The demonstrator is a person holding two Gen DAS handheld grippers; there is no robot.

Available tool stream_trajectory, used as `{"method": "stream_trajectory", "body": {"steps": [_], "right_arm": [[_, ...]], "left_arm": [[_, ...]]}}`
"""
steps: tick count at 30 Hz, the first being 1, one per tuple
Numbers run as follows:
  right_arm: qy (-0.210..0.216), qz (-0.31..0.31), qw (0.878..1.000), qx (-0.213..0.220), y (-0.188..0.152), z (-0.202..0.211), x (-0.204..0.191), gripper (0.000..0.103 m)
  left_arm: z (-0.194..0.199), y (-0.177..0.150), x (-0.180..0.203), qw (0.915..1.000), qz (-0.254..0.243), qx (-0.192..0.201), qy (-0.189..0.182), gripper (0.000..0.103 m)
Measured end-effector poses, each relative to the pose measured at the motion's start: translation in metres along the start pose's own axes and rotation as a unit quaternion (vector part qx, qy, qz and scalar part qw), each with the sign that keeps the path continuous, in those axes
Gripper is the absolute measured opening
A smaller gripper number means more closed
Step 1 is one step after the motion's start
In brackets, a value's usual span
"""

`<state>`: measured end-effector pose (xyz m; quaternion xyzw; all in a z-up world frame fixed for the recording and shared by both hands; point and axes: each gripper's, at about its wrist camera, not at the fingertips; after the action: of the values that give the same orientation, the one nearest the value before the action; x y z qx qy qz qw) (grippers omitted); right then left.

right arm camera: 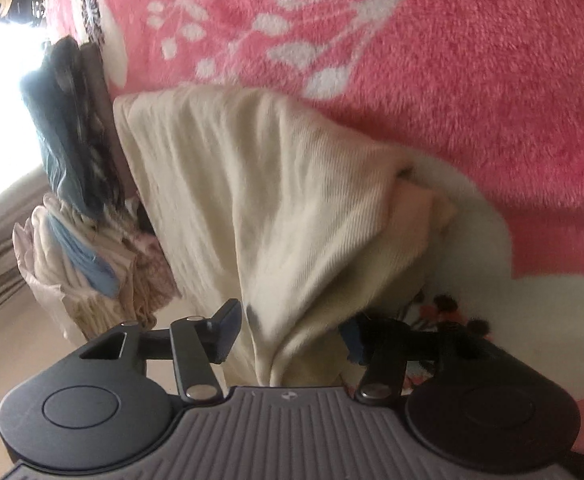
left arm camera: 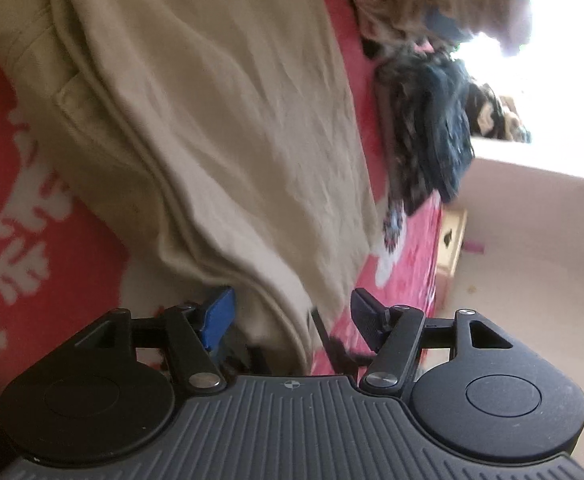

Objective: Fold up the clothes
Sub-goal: 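Open both tools and release the folded khaki trousers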

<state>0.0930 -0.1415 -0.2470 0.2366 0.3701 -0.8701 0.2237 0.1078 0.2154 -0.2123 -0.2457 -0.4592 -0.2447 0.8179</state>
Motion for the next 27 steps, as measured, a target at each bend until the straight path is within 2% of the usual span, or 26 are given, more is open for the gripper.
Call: {"method": "stream_trajectory", "body": {"steps": [2, 3, 5, 6, 7, 9, 12, 13, 14, 15, 16, 17, 18, 19, 21, 23, 25, 26, 27], "right_arm": [[-0.004, 0.015, 1.000, 0.013, -0.002, 0.000, 0.000, 0.047], [-0.005, 0.036, 0.999, 0.023, -0.004, 0.001, -0.003, 0.033], [0.004, 0.096, 0.995, 0.040, -0.007, 0.002, -0.016, 0.023], [0.014, 0.142, 0.989, 0.047, -0.010, 0.006, -0.025, 0.020], [0.026, 0.192, 0.979, 0.055, -0.014, 0.011, -0.035, 0.019], [0.043, 0.305, 0.949, 0.068, -0.025, 0.020, -0.051, 0.019], [0.028, 0.433, 0.897, 0.079, -0.035, 0.027, -0.060, 0.018], [-0.001, 0.442, 0.894, 0.074, -0.030, 0.022, -0.056, 0.018], [-0.035, 0.425, 0.902, 0.064, -0.020, 0.014, -0.046, 0.019], [-0.046, 0.388, 0.920, 0.046, -0.007, 0.007, -0.029, 0.018], [-0.029, 0.344, 0.938, 0.028, 0.004, 0.004, -0.015, 0.017], [-0.016, 0.307, 0.952, 0.015, 0.011, 0.004, -0.007, 0.018], [-0.007, 0.272, 0.962, 0.003, 0.017, 0.005, -0.002, 0.020], [-0.009, 0.254, 0.967, -0.001, 0.019, 0.008, -0.001, 0.023], [-0.028, 0.238, 0.971, 0.002, 0.015, 0.020, -0.001, 0.037], [-0.053, 0.228, 0.972, 0.011, 0.007, 0.035, -0.001, 0.045], [-0.073, 0.247, 0.966, 0.028, -0.004, 0.059, -0.004, 0.046], [-0.074, 0.268, 0.960, 0.040, -0.009, 0.068, -0.012, 0.044], [-0.072, 0.304, 0.948, 0.056, -0.016, 0.080, -0.020, 0.040]], "left_arm": [[-0.006, 0.006, -0.003, 0.9999, 0.014, 0.003, 0.009, 0.064], [-0.010, 0.008, -0.004, 0.9998, 0.016, 0.004, 0.015, 0.062], [-0.015, 0.011, -0.004, 0.9993, 0.007, 0.002, 0.038, 0.050], [-0.017, 0.011, -0.002, 0.9986, -0.007, 0.001, 0.052, 0.037], [-0.017, 0.012, 0.000, 0.9979, -0.023, 0.000, 0.060, 0.024], [-0.012, 0.010, 0.009, 0.9961, -0.067, 0.003, 0.057, 0.012], [0.002, 0.000, 0.031, 0.9853, -0.167, 0.013, 0.033, 0.010], [0.004, -0.005, 0.035, 0.9792, -0.200, 0.011, 0.034, 0.010], [0.004, -0.008, 0.034, 0.9747, -0.219, 0.004, 0.042, 0.010], [-0.002, -0.009, 0.027, 0.9725, -0.224, -0.008, 0.063, 0.010], [-0.009, -0.009, 0.017, 0.9698, -0.226, -0.020, 0.089, 0.011], [-0.016, -0.009, 0.007, 0.9661, -0.229, -0.030, 0.116, 0.011], [-0.020, -0.009, -0.003, 0.9653, -0.223, -0.036, 0.130, 0.012], [-0.022, -0.008, -0.009, 0.9677, -0.213, -0.036, 0.129, 0.014], [-0.020, -0.005, -0.010, 0.9703, -0.204, -0.040, 0.123, 0.016], [-0.014, -0.005, -0.008, 0.9696, -0.204, -0.047, 0.127, 0.020], [-0.005, -0.009, -0.004, 0.9640, -0.216, -0.057, 0.144, 0.021], [0.001, -0.012, -0.001, 0.9587, -0.228, -0.062, 0.159, 0.021], [0.010, -0.015, 0.003, 0.9534, -0.241, -0.062, 0.171, 0.025]]}}
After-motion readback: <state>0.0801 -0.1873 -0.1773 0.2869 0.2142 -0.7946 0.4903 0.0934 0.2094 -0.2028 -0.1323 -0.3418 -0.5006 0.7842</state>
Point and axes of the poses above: each gripper's, at about its wrist camera, not at the fingertips, and z roughly against the way its jaws point, x to its right, y to its top, and after that the axes turned 9 degrees about -y, right-handed
